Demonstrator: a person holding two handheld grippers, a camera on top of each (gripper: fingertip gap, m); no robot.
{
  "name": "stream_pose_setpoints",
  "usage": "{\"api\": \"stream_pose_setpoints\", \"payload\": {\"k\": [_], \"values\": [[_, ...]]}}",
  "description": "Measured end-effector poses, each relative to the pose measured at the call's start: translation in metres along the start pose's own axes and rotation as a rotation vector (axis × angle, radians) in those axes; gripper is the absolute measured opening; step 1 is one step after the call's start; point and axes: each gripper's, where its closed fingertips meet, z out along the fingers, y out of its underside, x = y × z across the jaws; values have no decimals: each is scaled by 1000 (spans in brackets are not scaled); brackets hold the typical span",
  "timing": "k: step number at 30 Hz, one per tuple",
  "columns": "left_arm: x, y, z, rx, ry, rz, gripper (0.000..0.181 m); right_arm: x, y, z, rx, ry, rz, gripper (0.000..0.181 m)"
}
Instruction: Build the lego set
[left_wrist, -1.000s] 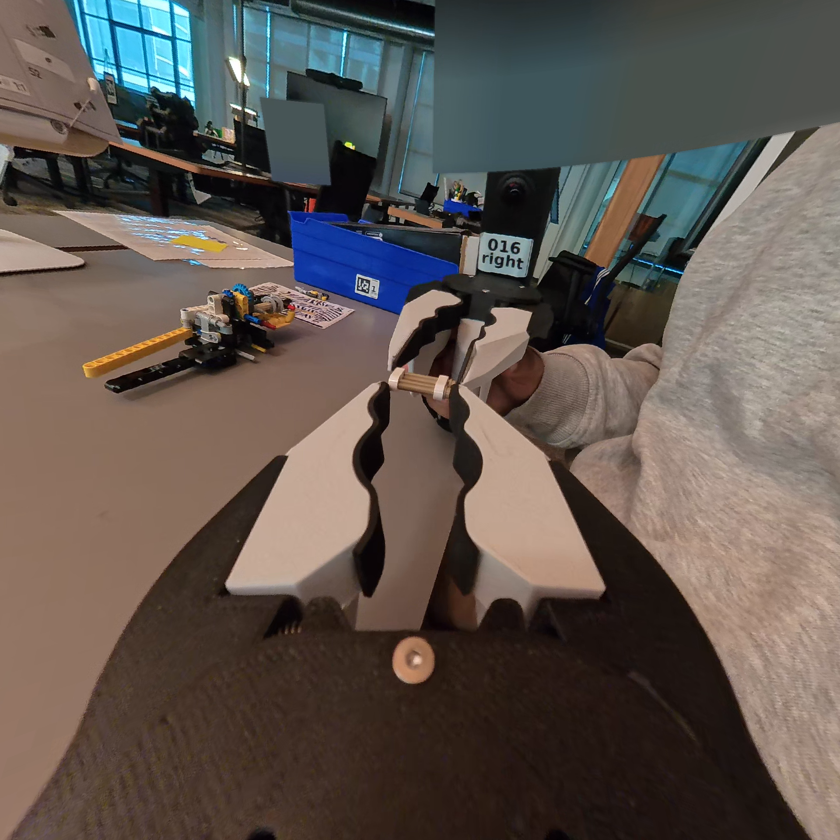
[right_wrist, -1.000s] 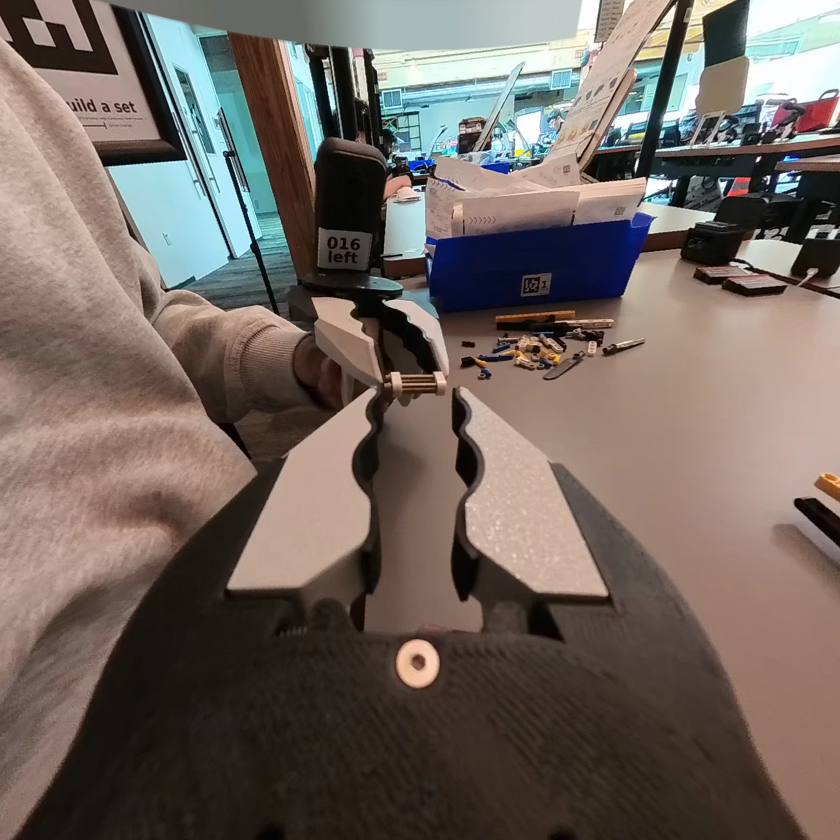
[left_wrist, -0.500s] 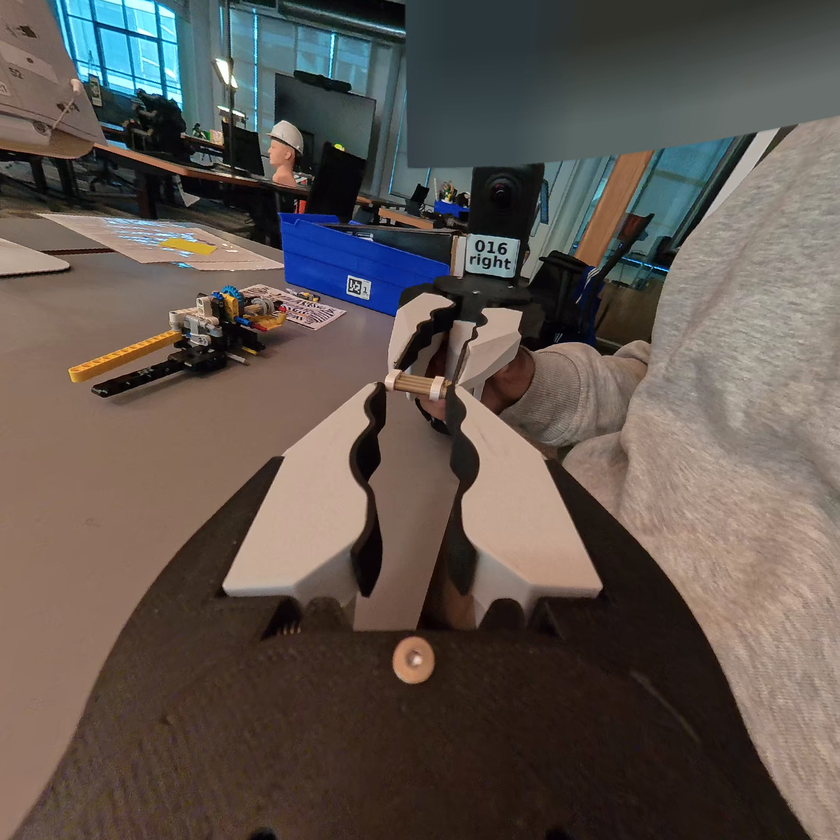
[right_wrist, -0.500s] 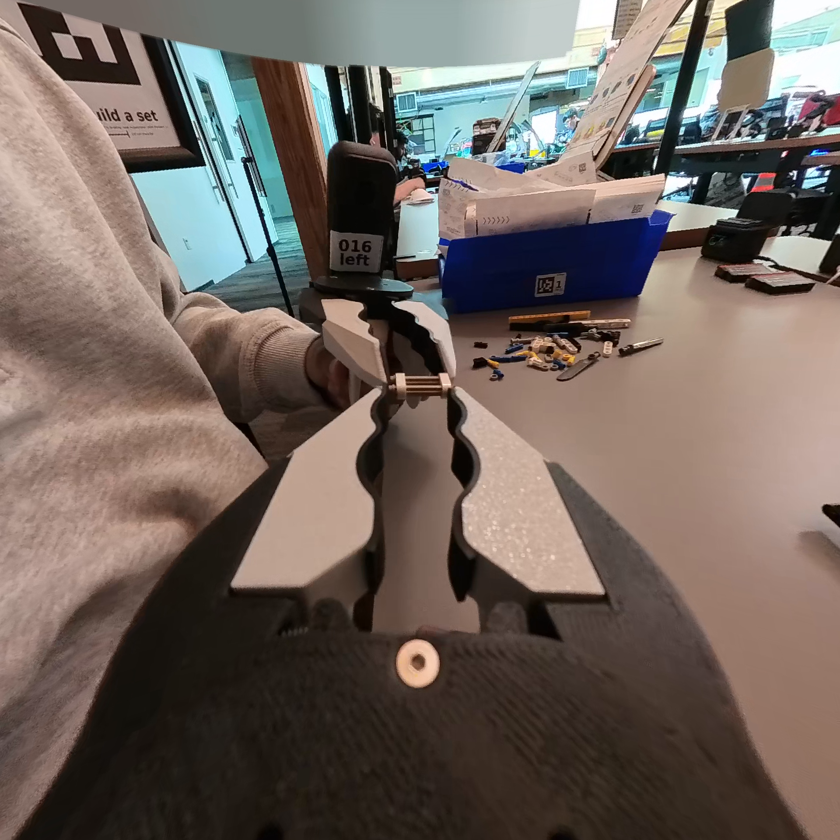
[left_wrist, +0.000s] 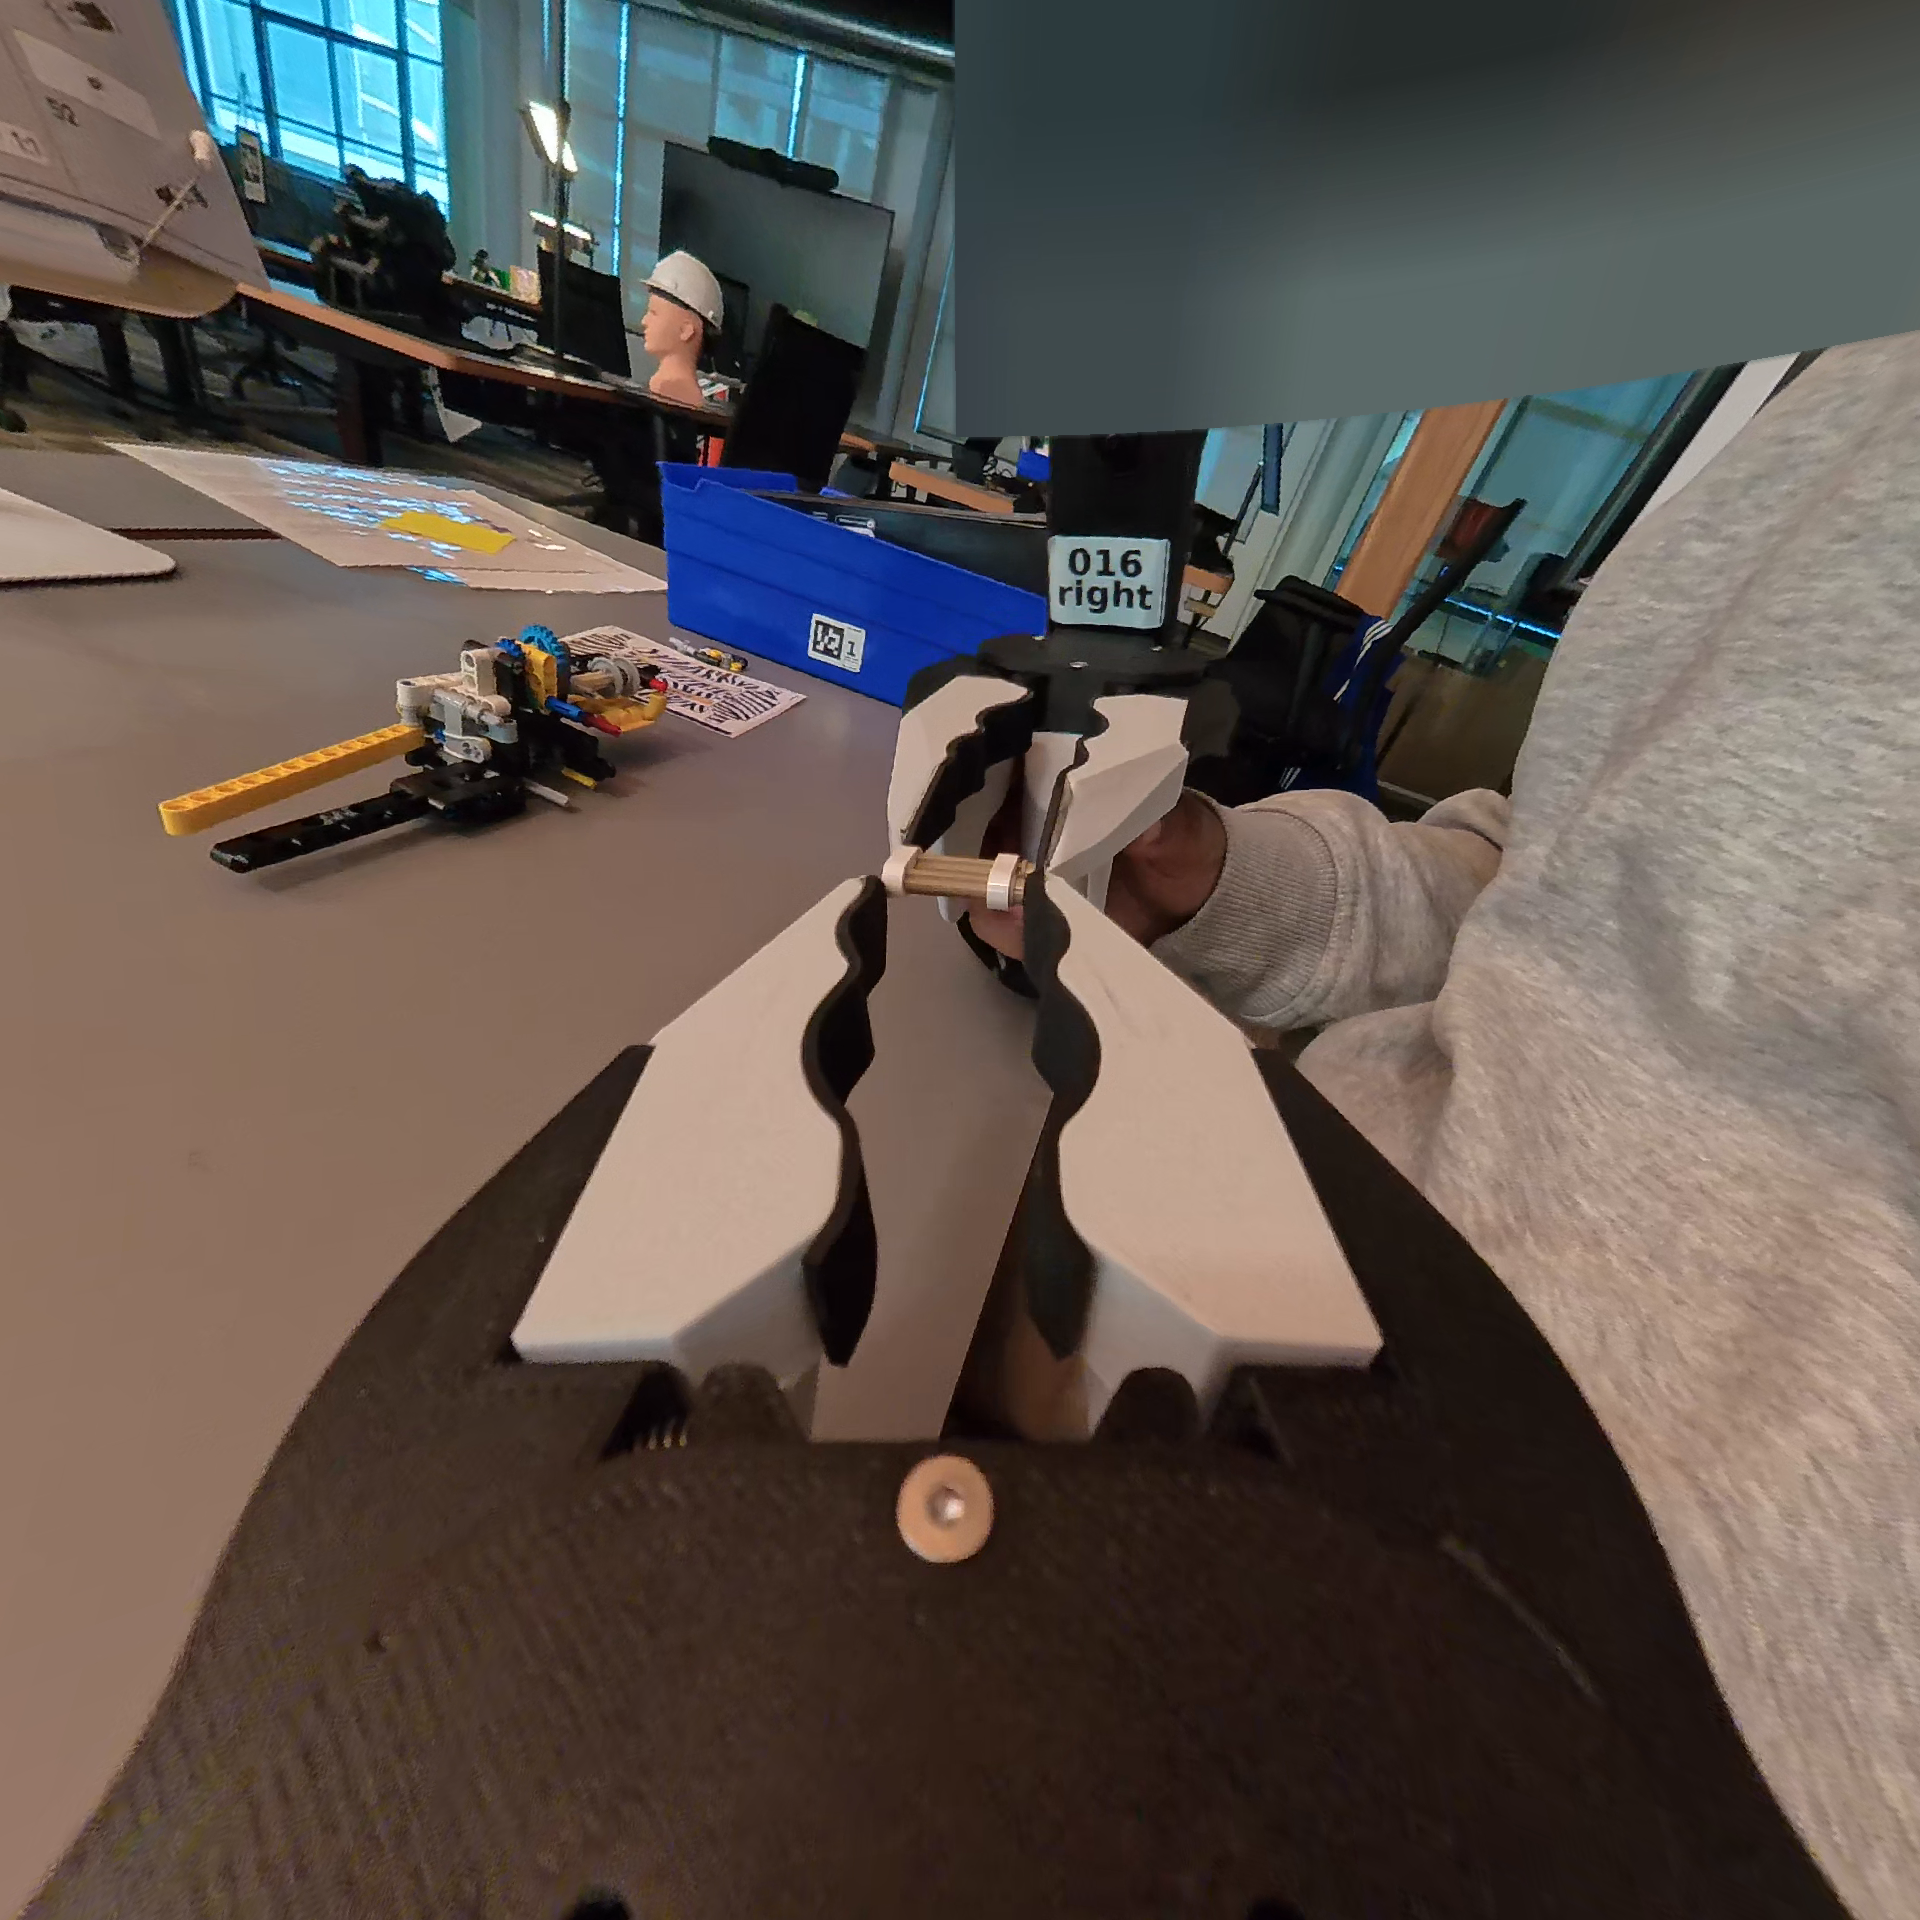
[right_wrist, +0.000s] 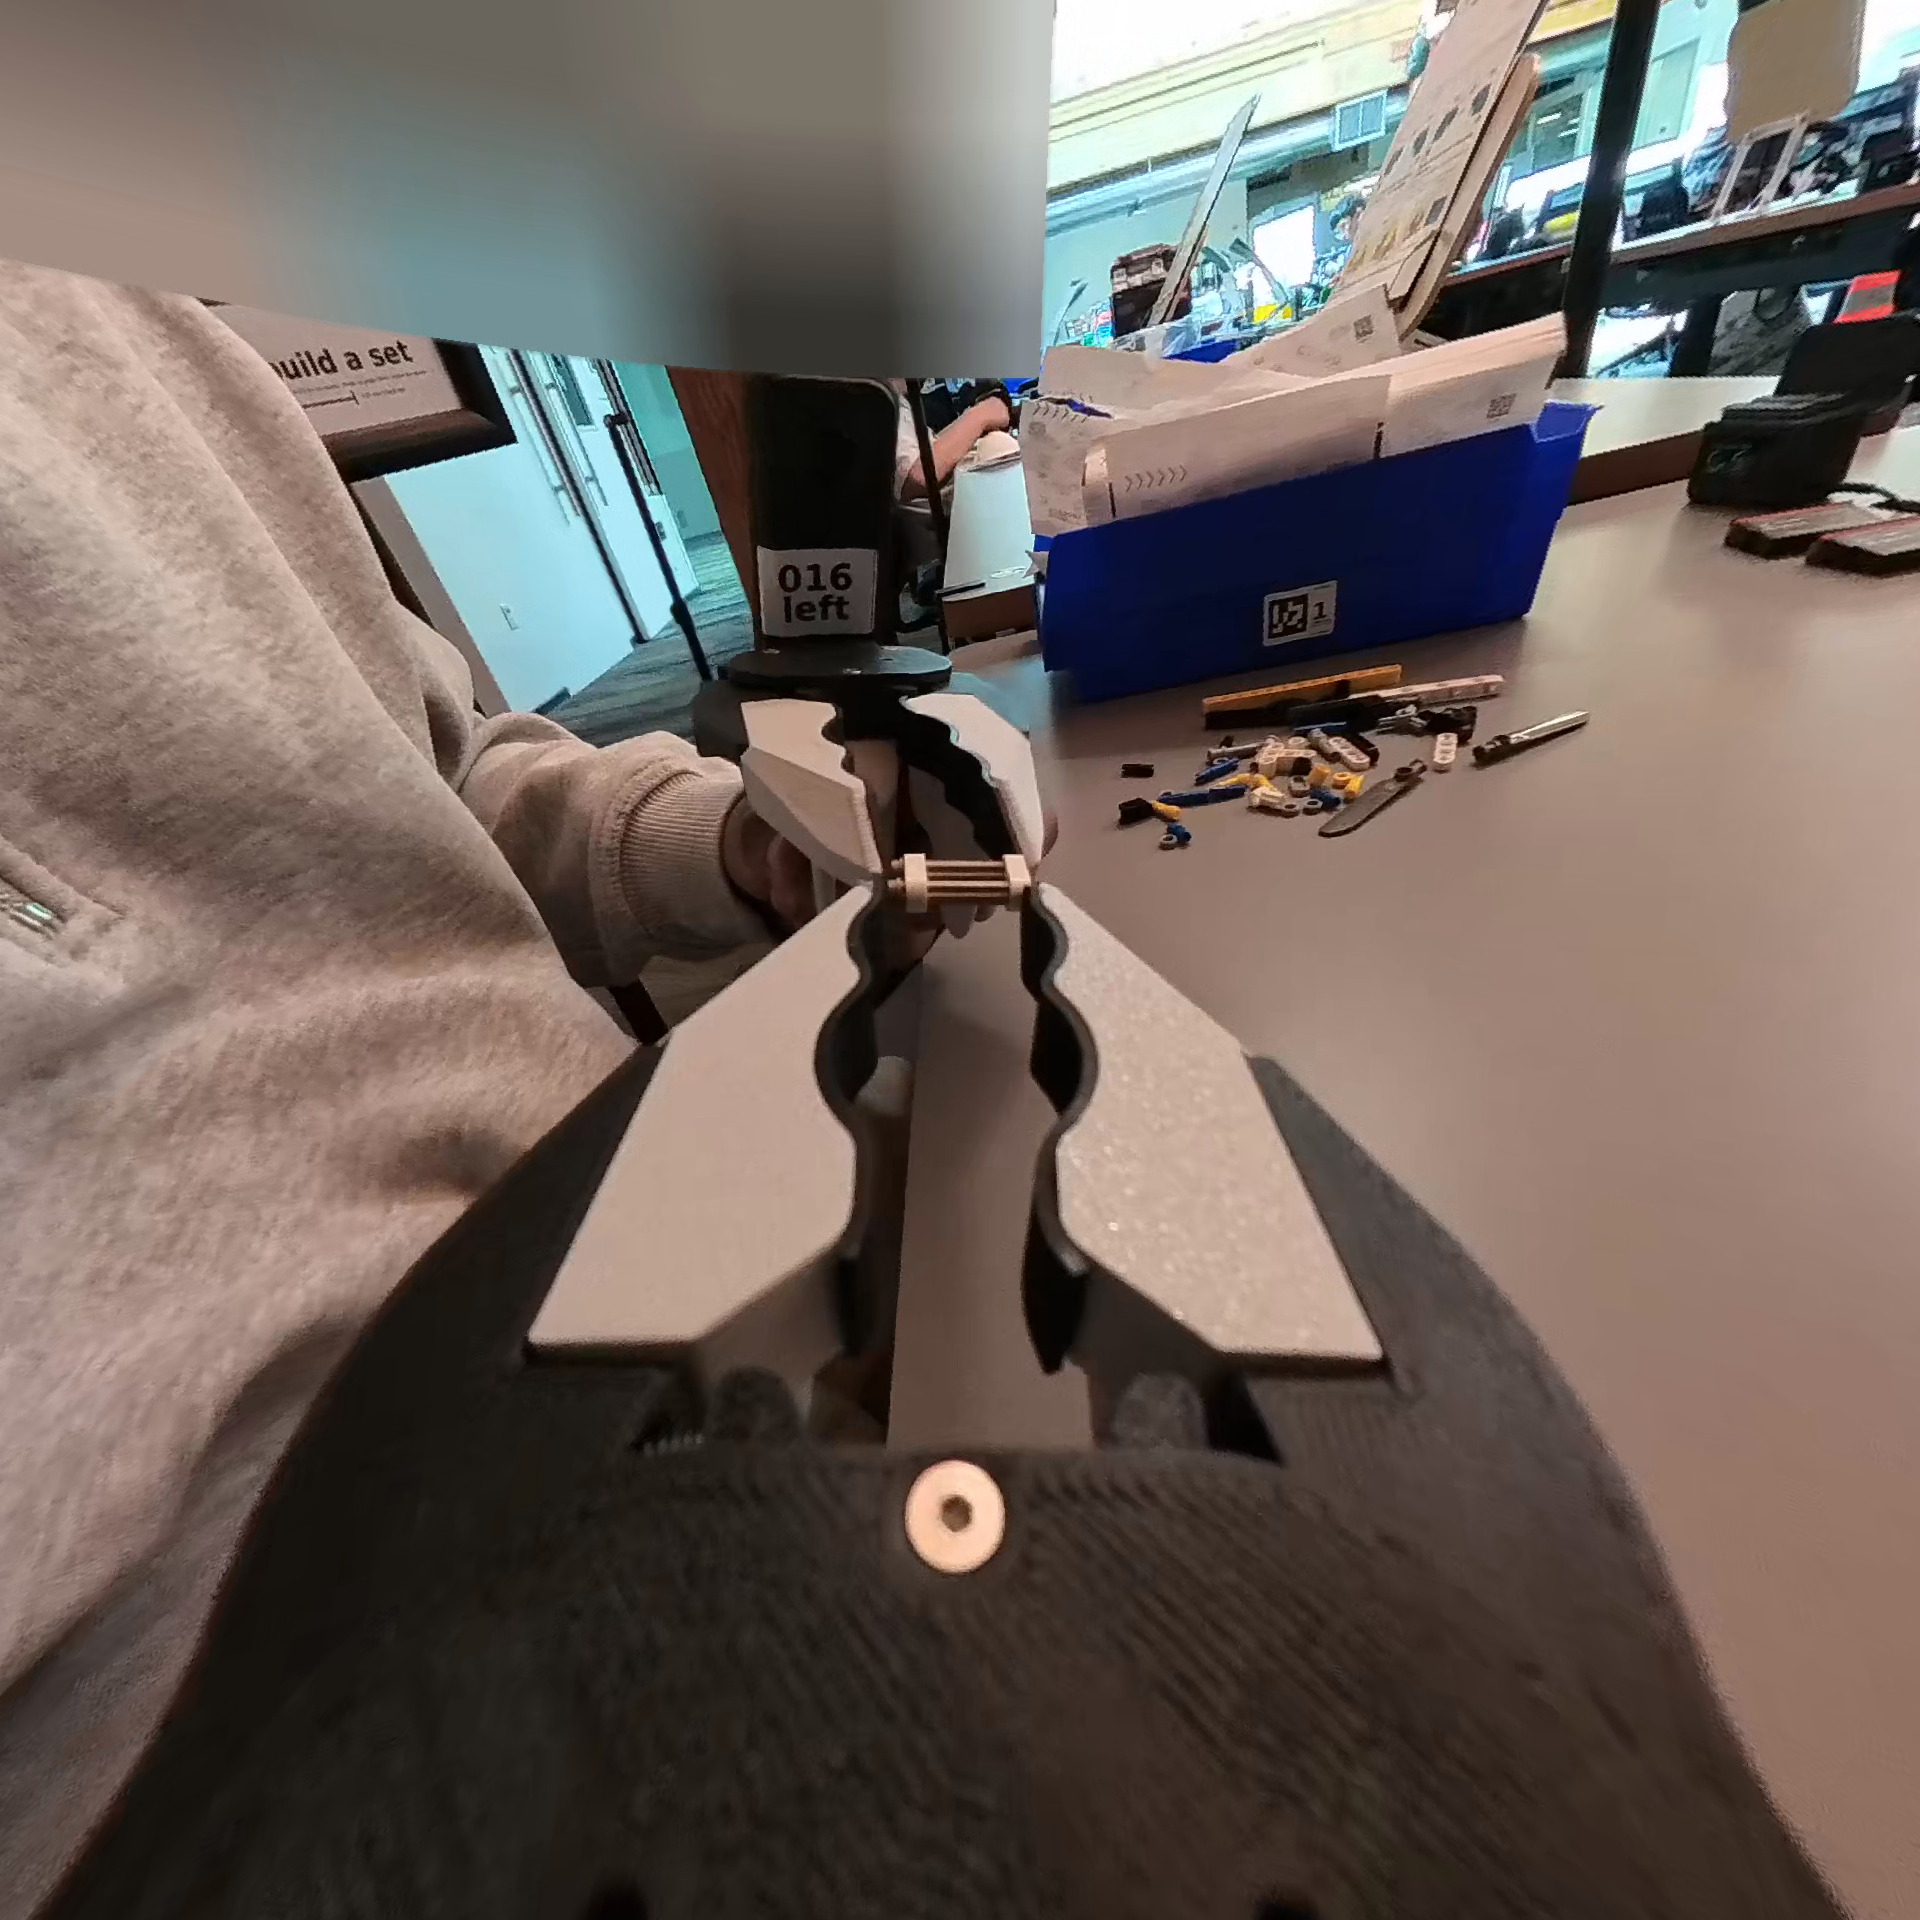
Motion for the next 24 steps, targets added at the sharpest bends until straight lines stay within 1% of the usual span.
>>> {"api": "stream_pose_setpoints", "payload": {"k": [5,10,12,14,20,24], "values": [[-2,1,0,-9,-9,15,24,1,1,1,2,-7,23,24],[0,-2,-2,0,-9,57,24,-1,0,2,6,1,-10,26],[2,-2,-2,1,0,70,24,-2,-1,1,6,4,-15,31],[1,-3,-1,4,-15,82,24,-3,-1,1,4,-2,-18,26],[-1,-5,-2,13,-32,94,24,-2,-3,2,3,45,-82,24],[-1,-4,-1,13,-24,89,24,-2,-2,2,6,33,-65,25]]}}
